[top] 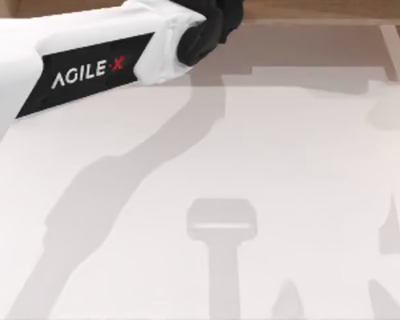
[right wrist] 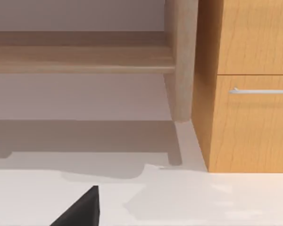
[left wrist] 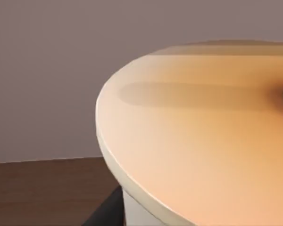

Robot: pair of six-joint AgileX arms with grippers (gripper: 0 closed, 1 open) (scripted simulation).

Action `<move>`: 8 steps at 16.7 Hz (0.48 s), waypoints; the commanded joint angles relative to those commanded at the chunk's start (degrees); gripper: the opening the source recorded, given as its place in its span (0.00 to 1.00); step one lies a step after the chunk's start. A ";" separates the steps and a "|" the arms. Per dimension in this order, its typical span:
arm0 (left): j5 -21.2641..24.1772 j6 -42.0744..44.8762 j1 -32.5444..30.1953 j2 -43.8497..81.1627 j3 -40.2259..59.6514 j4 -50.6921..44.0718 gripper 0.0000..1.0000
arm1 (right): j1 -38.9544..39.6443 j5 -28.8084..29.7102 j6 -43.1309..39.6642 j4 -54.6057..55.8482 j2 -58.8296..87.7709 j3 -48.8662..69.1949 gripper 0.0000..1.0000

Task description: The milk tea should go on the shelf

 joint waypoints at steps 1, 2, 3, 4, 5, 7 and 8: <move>-0.24 0.49 0.12 0.43 0.00 -0.54 0.00 | 0.00 0.00 0.00 0.00 0.00 0.00 1.00; -0.11 0.73 0.49 1.26 0.50 -0.64 0.00 | 0.00 0.00 0.00 0.00 0.00 0.00 1.00; 0.38 0.68 0.99 2.44 1.59 -0.31 0.00 | 0.00 0.00 0.00 0.00 0.00 0.00 1.00; 1.19 0.32 1.57 3.91 3.14 0.36 0.00 | 0.00 0.00 0.00 0.00 0.00 0.00 1.00; 2.26 -0.35 2.18 5.60 4.93 1.32 0.00 | 0.00 0.00 0.00 0.00 0.00 0.00 1.00; 4.36 -2.08 3.24 8.69 8.09 3.64 0.00 | 0.00 0.00 0.00 0.00 0.00 0.00 1.00; 5.04 -2.73 3.51 9.76 9.08 4.55 0.00 | 0.00 0.00 0.00 0.00 0.00 0.00 1.00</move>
